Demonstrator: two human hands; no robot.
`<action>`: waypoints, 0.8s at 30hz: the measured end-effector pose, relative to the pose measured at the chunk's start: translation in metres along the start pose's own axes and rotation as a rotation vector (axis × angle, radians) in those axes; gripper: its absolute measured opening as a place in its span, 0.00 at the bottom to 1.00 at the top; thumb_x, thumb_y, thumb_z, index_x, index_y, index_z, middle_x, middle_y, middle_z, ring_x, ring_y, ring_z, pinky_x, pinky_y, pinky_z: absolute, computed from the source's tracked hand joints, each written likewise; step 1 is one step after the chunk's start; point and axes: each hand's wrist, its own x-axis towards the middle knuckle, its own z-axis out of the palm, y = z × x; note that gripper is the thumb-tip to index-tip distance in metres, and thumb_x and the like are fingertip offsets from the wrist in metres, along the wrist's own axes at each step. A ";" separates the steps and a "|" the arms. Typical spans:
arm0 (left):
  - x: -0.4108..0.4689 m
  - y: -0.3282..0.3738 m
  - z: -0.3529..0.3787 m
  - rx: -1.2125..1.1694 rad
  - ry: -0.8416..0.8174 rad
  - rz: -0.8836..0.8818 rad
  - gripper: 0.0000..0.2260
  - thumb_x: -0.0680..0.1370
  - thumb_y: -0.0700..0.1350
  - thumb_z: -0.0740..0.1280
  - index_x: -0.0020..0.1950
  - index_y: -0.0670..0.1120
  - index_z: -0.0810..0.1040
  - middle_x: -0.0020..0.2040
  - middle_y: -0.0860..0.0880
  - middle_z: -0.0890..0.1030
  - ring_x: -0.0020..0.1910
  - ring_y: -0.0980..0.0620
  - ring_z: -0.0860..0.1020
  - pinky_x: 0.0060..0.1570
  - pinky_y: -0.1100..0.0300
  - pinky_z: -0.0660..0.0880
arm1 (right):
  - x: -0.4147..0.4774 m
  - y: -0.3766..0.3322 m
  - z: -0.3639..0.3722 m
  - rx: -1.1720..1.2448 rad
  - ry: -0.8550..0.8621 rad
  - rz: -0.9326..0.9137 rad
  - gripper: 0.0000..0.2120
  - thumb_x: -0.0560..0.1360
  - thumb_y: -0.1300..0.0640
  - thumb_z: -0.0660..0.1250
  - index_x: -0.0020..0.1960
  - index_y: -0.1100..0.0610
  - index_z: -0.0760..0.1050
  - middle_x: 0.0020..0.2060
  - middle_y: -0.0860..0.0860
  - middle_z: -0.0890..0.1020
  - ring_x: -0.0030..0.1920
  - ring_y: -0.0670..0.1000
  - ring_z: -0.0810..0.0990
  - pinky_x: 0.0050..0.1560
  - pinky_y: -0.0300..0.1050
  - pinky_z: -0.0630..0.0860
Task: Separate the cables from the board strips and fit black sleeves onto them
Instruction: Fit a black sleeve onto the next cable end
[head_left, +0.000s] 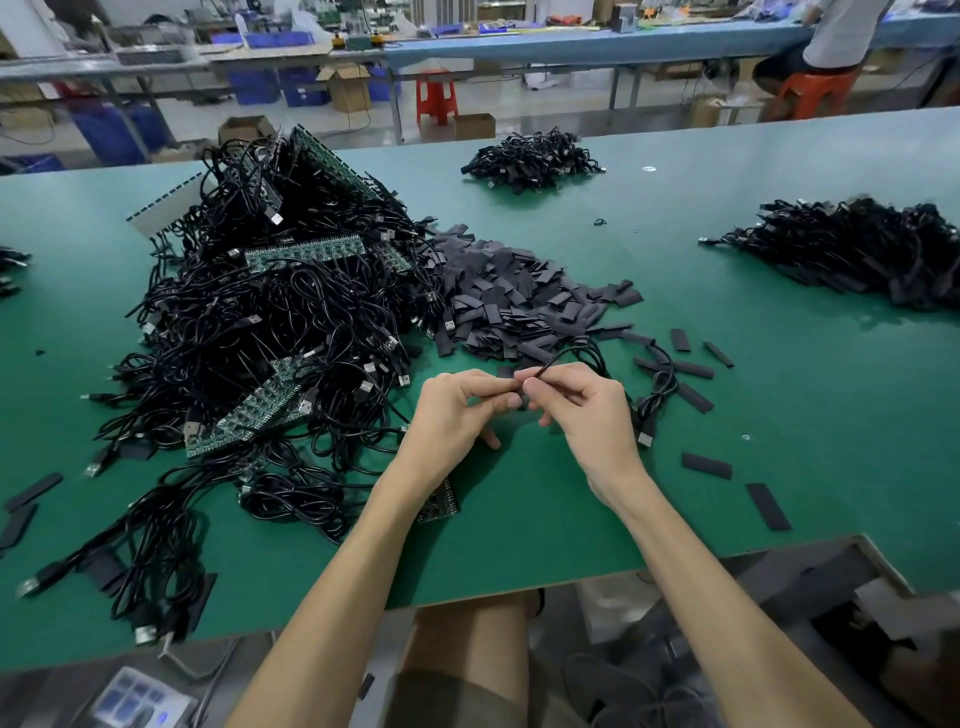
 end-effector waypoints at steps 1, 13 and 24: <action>0.000 0.001 0.000 -0.005 0.007 -0.002 0.09 0.78 0.39 0.73 0.57 0.46 0.87 0.48 0.47 0.85 0.27 0.40 0.80 0.33 0.47 0.80 | 0.000 0.000 0.000 -0.009 -0.001 -0.002 0.06 0.80 0.62 0.70 0.52 0.58 0.87 0.45 0.55 0.83 0.35 0.45 0.80 0.37 0.36 0.75; 0.001 -0.001 0.000 -0.022 -0.001 -0.006 0.08 0.78 0.39 0.74 0.56 0.45 0.87 0.47 0.46 0.85 0.28 0.43 0.80 0.34 0.53 0.80 | 0.002 0.001 -0.002 0.180 0.008 0.092 0.05 0.78 0.66 0.72 0.46 0.58 0.80 0.35 0.45 0.84 0.34 0.44 0.81 0.34 0.36 0.75; 0.002 -0.004 0.000 0.021 0.015 0.002 0.08 0.78 0.37 0.73 0.55 0.45 0.87 0.44 0.48 0.85 0.28 0.49 0.79 0.37 0.59 0.77 | 0.001 0.001 -0.002 0.151 -0.006 0.102 0.02 0.77 0.65 0.74 0.47 0.60 0.82 0.35 0.47 0.85 0.34 0.44 0.81 0.34 0.35 0.74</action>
